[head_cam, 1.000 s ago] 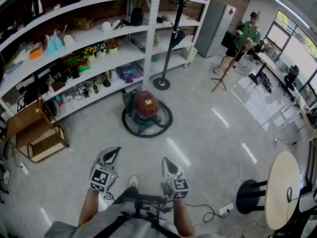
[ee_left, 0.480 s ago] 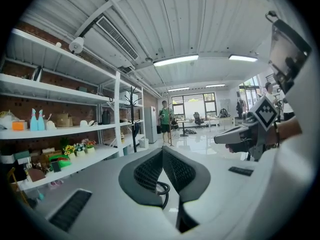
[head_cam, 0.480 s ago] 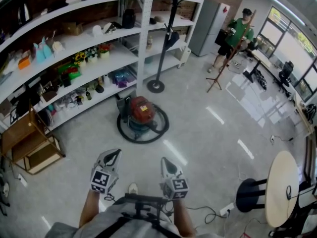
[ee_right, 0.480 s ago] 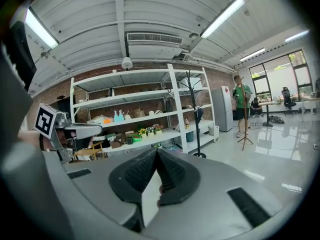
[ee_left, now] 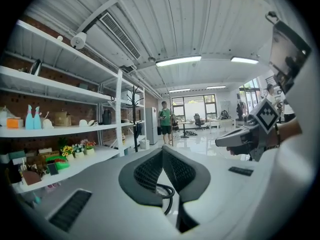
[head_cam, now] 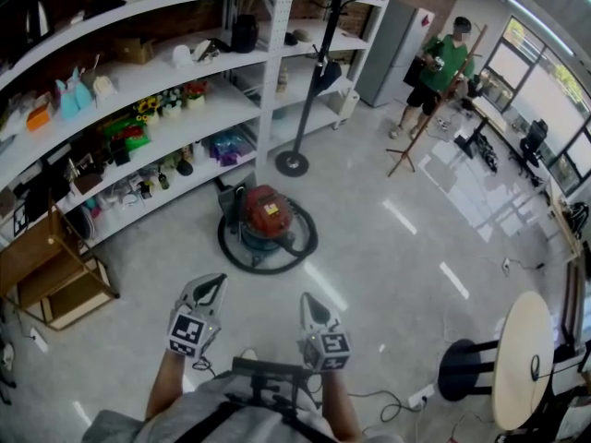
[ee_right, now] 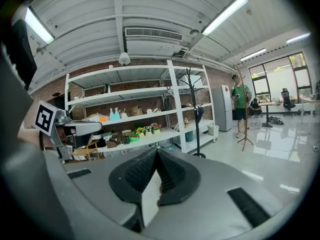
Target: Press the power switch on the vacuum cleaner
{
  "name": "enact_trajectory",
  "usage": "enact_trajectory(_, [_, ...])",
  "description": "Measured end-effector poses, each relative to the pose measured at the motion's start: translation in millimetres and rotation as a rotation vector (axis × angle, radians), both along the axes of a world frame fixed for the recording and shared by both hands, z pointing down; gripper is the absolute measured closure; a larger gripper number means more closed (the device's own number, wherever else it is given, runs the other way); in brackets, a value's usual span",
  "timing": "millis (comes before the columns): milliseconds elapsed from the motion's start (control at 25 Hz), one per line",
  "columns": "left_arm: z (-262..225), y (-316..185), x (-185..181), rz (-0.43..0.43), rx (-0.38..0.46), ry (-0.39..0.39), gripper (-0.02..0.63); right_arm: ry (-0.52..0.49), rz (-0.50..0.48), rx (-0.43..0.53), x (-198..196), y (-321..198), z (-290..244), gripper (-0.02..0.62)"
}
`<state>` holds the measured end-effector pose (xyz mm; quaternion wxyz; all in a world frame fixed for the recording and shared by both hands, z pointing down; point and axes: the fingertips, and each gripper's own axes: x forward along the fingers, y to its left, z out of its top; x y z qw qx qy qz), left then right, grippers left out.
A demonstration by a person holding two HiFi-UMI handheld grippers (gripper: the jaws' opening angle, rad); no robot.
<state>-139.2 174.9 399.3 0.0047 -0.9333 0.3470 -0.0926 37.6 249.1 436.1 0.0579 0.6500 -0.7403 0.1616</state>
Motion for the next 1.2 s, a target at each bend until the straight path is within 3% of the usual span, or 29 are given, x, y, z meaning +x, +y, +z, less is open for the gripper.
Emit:
enact_trajectory(920, [9, -64, -11, -0.037, -0.017, 0.0, 0.598, 0.01, 0.009, 0.006, 8, -65, 0, 0.583])
enact_trajectory(1200, [17, -100, 4, -0.066, -0.031, 0.002, 0.598, 0.007, -0.006, 0.002, 26, -103, 8, 0.583])
